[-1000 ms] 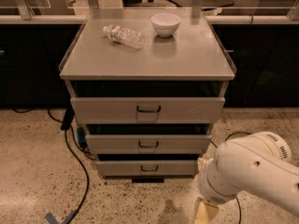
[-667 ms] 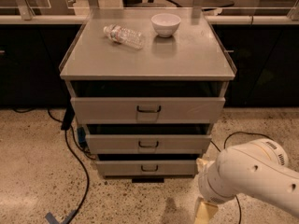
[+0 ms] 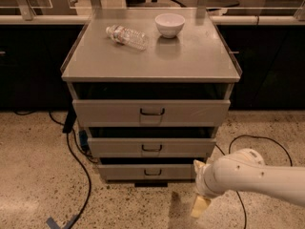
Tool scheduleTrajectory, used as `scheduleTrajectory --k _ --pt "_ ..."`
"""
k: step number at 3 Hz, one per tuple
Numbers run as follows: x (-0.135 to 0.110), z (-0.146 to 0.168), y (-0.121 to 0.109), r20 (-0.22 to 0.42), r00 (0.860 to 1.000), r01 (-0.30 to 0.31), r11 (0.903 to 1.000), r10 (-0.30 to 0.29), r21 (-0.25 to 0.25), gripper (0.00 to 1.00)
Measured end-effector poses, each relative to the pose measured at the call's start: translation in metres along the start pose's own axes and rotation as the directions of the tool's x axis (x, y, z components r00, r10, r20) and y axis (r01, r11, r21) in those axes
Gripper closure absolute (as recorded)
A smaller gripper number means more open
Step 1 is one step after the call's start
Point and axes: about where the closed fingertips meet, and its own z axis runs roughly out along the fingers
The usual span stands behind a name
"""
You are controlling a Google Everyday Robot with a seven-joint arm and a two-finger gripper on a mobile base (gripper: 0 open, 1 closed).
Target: Open bottom drawer
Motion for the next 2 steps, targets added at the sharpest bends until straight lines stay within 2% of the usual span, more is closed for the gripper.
scheduleTrajectory --k 1,2 --pt "0.0123 0.0885 -0.022 -0.002 1.0 0.011 0.9991 -0.011 -0.042 0.0" --pt "0.0157 0.0937 -0.0219 -0.003 1.0 0.013 0.9989 -0.013 -0.045 0.0"
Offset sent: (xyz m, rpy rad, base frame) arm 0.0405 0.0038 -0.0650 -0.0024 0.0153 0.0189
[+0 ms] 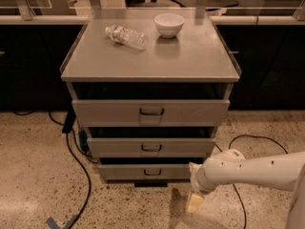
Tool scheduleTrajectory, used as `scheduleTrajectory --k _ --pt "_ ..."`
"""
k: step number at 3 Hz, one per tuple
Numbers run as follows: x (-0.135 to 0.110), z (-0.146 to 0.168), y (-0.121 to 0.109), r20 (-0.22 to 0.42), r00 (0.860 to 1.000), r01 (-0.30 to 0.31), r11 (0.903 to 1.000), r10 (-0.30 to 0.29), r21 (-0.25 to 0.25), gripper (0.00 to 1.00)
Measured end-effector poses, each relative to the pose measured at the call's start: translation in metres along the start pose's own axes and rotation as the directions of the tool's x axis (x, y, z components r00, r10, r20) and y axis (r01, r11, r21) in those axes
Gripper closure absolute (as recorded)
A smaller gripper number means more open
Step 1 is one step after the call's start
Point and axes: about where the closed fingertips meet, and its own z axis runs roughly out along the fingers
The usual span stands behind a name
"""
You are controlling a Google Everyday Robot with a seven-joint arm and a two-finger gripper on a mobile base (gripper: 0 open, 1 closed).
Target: Open bottom drawer
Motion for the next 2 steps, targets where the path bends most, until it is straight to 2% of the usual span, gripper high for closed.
scheduleTrajectory --k 1,2 --pt "0.011 0.02 -0.005 0.006 1.0 0.001 0.9999 -0.001 -0.014 0.0" --pt "0.021 0.061 -0.022 0.01 1.0 0.017 0.9997 -0.016 -0.018 0.0"
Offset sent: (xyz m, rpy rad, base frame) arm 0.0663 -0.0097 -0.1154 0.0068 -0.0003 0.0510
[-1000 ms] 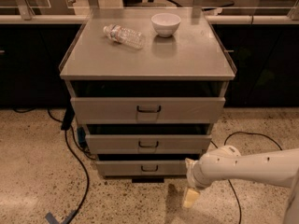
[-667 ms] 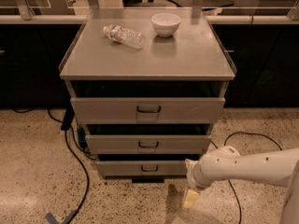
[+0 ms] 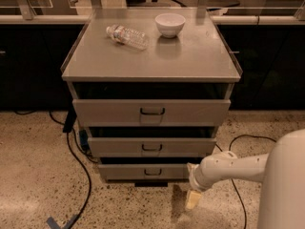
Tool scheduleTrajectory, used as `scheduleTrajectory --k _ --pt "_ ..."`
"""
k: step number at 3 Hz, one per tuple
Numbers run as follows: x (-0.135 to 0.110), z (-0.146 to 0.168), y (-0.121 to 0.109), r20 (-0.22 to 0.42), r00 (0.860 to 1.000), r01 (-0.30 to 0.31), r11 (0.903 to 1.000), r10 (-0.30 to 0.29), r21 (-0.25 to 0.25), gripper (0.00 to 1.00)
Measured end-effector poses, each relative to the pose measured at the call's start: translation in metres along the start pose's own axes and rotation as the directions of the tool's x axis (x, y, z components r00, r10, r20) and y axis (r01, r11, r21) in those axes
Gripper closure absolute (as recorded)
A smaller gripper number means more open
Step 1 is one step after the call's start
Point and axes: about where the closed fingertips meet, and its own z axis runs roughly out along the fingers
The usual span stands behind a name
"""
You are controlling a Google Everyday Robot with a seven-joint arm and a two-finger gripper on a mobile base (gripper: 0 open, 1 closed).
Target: Open bottom drawer
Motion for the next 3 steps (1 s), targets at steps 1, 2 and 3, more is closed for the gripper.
scheduleTrajectory --k 1,2,3 --pt "-0.003 0.074 -0.022 0.027 0.999 0.048 0.9985 -0.047 -0.028 0.0" --pt "-0.003 0.074 -0.022 0.027 0.999 0.048 0.9985 -0.047 -0.028 0.0" --pt "-0.004 0.099 -0.02 0.03 0.999 0.047 0.9976 -0.045 -0.052 0.0"
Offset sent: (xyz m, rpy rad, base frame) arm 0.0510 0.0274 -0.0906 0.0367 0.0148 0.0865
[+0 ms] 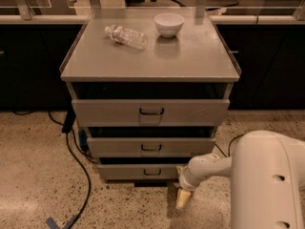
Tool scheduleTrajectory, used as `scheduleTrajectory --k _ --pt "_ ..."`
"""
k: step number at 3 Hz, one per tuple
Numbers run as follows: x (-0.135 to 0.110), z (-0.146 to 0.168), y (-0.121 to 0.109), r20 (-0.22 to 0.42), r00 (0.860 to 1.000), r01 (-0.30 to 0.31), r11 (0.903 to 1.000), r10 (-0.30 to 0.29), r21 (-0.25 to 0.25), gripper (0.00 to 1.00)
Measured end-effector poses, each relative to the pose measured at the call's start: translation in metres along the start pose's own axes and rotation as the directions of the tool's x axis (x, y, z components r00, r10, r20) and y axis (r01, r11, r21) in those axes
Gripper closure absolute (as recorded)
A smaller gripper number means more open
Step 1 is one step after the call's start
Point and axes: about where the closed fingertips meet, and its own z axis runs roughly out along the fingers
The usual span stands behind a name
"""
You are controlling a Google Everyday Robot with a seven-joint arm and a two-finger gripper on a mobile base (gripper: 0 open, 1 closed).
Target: Open bottom drawer
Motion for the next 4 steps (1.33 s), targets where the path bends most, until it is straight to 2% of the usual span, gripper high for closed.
scheduleTrajectory --k 1,2,3,4 --pt "-0.006 0.036 -0.002 0.014 1.0 0.007 0.9994 -0.006 -0.033 0.0" --pt "-0.015 0.077 -0.016 0.036 0.999 0.017 0.9992 -0.016 -0.036 0.0" --pt "-0.02 0.096 -0.027 0.011 0.998 0.054 0.9985 -0.054 0.006 0.0" --pt "-0.027 0.098 -0.036 0.026 0.998 0.051 0.9978 -0.052 0.043 0.0"
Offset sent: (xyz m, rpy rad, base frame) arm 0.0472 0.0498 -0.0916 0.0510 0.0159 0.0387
